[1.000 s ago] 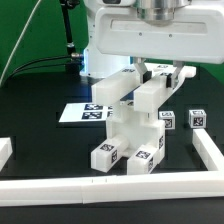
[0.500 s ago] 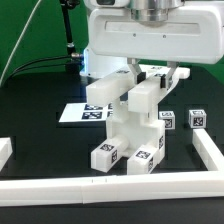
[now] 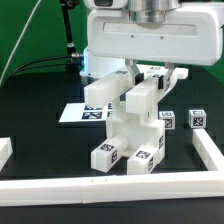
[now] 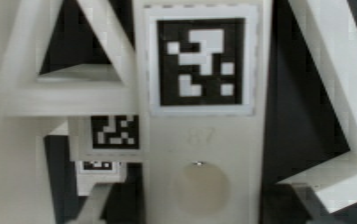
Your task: Assemble chair
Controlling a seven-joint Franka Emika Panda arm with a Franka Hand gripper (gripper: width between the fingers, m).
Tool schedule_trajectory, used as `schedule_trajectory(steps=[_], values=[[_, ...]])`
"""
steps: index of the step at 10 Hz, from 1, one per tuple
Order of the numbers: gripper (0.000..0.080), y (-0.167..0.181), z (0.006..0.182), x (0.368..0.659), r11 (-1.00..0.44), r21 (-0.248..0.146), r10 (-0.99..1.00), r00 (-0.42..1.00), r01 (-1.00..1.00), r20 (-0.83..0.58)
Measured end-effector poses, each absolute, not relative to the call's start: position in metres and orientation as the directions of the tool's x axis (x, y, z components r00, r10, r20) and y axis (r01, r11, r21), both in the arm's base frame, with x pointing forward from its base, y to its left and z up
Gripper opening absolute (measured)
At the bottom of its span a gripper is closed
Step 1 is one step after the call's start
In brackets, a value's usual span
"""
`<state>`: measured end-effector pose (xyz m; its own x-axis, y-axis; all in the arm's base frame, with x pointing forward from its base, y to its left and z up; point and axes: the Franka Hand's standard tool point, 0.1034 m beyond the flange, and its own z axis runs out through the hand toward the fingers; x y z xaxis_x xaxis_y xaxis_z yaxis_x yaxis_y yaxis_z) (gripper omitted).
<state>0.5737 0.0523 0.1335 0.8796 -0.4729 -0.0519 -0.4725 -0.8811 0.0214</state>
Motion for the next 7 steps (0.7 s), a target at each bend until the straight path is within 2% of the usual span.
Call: schedule_trajectory(steps=[2,7], values=[[0.0284,0.052,0.133,0.574,-0.882,0.021,-0.472,0.880,-0.472,-0.050],[0.0284,0.056,0.117,0.581,-0.887,-0.017,-0.461,0.886,-0.461,0.047]])
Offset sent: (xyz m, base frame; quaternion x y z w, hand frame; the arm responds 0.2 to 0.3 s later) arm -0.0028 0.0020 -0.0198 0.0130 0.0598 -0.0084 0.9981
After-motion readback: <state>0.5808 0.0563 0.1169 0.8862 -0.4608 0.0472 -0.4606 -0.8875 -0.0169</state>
